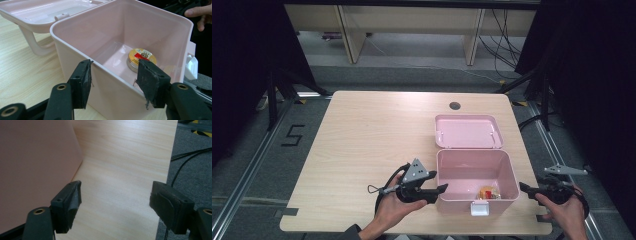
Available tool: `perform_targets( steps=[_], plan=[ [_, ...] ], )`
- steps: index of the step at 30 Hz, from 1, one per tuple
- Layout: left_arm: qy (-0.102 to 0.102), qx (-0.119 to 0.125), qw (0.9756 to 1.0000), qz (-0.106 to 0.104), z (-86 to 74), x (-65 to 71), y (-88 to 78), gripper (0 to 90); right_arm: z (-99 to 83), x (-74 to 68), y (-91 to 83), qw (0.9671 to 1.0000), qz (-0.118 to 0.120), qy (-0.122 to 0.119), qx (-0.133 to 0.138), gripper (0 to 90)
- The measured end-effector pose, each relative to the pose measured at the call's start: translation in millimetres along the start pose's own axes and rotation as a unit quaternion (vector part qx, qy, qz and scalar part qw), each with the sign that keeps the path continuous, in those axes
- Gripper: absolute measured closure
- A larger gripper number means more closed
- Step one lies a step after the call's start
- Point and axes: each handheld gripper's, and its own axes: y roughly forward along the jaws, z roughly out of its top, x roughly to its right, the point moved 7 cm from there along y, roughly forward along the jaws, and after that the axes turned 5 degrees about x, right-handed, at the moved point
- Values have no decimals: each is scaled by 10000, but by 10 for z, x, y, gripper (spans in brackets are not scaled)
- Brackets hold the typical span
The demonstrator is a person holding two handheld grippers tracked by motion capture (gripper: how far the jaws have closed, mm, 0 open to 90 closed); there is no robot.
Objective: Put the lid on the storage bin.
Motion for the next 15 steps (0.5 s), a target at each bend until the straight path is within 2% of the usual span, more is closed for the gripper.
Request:
perform_targets(
  steps=[1, 4, 6, 7, 8, 9, 10, 11, 12, 13, 14, 15],
  plan=[
    [0, 3, 10000, -3, 0, 0, 0, 450, 25, 0, 16, 9998, -10, 176, -134, 259],
    [-3, 19, 10000, -1, -1, 0, 1, 450, 73, 36, 48, 10000, 19, 44, -79, 260],
    [-2, 35, 10000, -19, -1, 2, 3, 450, 120, 45, 75, 9993, 25, 320, -209, 261],
    [5, 39, 10000, -14, -2, 2, 3, 451, 168, 112, 113, 9999, 74, 4, -104, 263],
    [5, 39, 10000, -14, -2, 2, 3, 451, 168, 112, 113, 9999, 74, 4, -104, 263],
    [3, 41, 10000, -12, -2, 2, 3, 451, 206, 109, 121, 9996, 58, 188, -214, 265],
    [3, 41, 10000, -12, -2, 2, 3, 451, 206, 109, 121, 9996, 58, 188, -214, 265],
    [3, 40, 10000, -10, -2, 3, 4, 451, 262, 115, 141, 9988, 31, 382, -317, 266],
    [1, 45, 10000, -10, -3, 3, 3, 451, 302, 154, 164, 9994, 77, 208, -260, 266],
    [-5, 50, 10000, -12, -4, 3, 3, 451, 329, 149, 173, 9990, -28, 330, -287, 266],
    [-5, 50, 10000, -12, -4, 3, 3, 451, 329, 149, 173, 9990, -28, 330, -287, 266],
    [-6, 48, 10000, -10, -3, 3, 4, 451, 417, 185, 196, 9995, 35, 175, -260, 266]
  ],
)
